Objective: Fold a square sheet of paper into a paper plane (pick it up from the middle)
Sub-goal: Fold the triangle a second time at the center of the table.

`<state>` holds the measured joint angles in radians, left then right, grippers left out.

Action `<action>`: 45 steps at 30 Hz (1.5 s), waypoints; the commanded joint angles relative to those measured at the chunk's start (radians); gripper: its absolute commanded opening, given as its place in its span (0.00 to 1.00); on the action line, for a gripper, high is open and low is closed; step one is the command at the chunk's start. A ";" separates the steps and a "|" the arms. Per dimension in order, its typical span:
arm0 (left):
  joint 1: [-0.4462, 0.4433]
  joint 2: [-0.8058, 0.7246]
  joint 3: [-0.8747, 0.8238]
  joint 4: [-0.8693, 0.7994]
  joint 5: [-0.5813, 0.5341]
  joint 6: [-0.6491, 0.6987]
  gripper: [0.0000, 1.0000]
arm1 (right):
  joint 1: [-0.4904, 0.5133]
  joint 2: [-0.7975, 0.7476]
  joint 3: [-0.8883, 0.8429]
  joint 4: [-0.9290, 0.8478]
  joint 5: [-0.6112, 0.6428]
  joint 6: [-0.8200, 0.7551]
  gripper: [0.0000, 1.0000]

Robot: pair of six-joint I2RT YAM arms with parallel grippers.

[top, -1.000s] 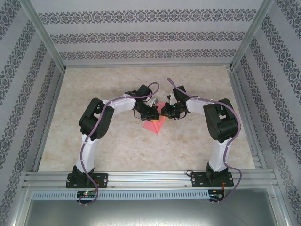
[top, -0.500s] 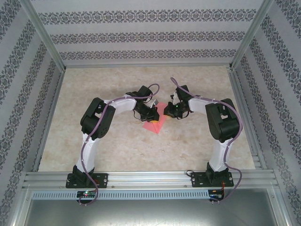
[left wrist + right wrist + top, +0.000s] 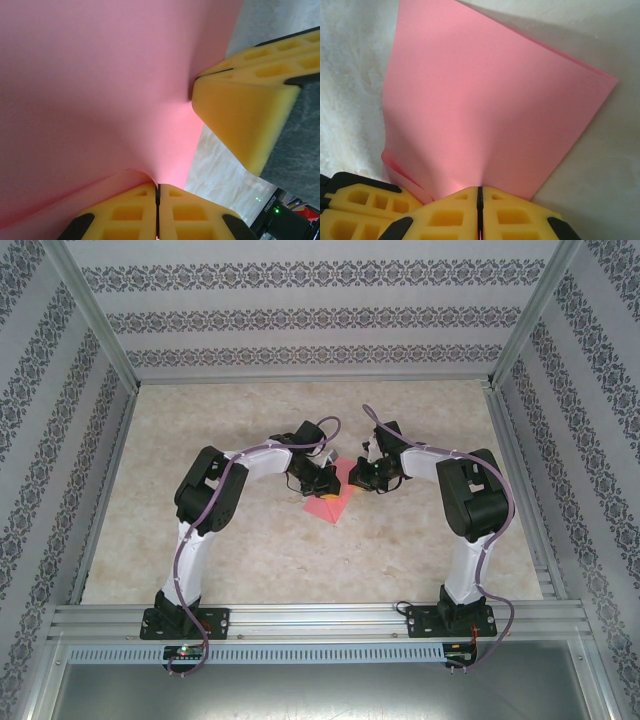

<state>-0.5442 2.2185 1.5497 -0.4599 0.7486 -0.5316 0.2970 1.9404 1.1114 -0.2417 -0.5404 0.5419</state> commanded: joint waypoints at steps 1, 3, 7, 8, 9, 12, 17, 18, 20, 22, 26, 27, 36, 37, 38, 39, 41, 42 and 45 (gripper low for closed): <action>-0.016 0.023 0.033 0.001 -0.002 -0.011 0.09 | -0.001 0.025 0.000 -0.010 -0.002 -0.026 0.10; -0.016 0.026 0.035 0.003 0.000 -0.013 0.09 | -0.002 0.025 -0.001 -0.009 -0.004 -0.026 0.10; -0.019 0.033 0.044 -0.002 0.006 -0.008 0.09 | -0.001 0.031 -0.002 -0.007 -0.006 -0.026 0.09; -0.021 0.034 0.046 -0.004 0.007 -0.007 0.09 | -0.001 0.031 -0.002 -0.007 -0.006 -0.028 0.09; -0.021 0.035 0.047 -0.007 0.006 -0.005 0.09 | -0.001 0.031 -0.001 -0.007 -0.006 -0.029 0.10; -0.022 0.044 0.047 -0.008 0.013 -0.001 0.09 | -0.002 0.029 -0.002 -0.009 -0.006 -0.030 0.09; -0.025 0.049 0.047 -0.018 0.016 0.011 0.10 | -0.002 0.028 -0.003 -0.012 -0.005 -0.035 0.10; -0.025 0.051 0.048 -0.021 0.015 0.015 0.10 | -0.002 0.026 -0.004 -0.013 -0.002 -0.037 0.10; -0.025 0.052 0.048 -0.026 0.012 0.020 0.10 | -0.002 0.024 -0.003 -0.016 -0.001 -0.039 0.10; -0.025 0.054 0.047 -0.028 0.015 0.025 0.10 | -0.002 0.022 -0.005 -0.019 0.001 -0.039 0.10; -0.028 0.059 0.050 -0.031 0.020 0.032 0.11 | -0.002 0.020 -0.006 -0.020 0.003 -0.040 0.09; -0.030 0.060 0.053 -0.031 0.021 0.035 0.11 | -0.002 0.020 -0.007 -0.020 0.002 -0.041 0.09; -0.036 0.054 0.059 -0.035 0.036 0.052 0.11 | -0.002 0.023 -0.007 -0.027 0.007 -0.047 0.09; -0.037 0.053 0.061 -0.036 0.037 0.056 0.11 | -0.002 0.023 -0.006 -0.025 0.008 -0.047 0.09; -0.037 0.052 0.063 -0.038 0.038 0.058 0.11 | -0.003 0.022 -0.005 -0.027 0.011 -0.048 0.09; -0.040 0.051 0.065 -0.041 0.038 0.061 0.11 | -0.002 0.023 -0.005 -0.028 0.010 -0.048 0.09; -0.039 0.055 0.066 -0.046 0.038 0.064 0.12 | -0.002 0.022 -0.003 -0.032 0.012 -0.049 0.09; -0.039 0.059 0.066 -0.051 0.035 0.067 0.11 | -0.001 0.022 -0.002 -0.033 0.012 -0.050 0.09; -0.039 0.070 0.066 -0.056 0.025 0.064 0.12 | -0.002 0.020 -0.002 -0.038 0.013 -0.053 0.09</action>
<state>-0.5697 2.2559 1.5929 -0.4706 0.7795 -0.4965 0.2966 1.9419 1.1114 -0.2390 -0.5430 0.5159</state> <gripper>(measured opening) 0.117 0.094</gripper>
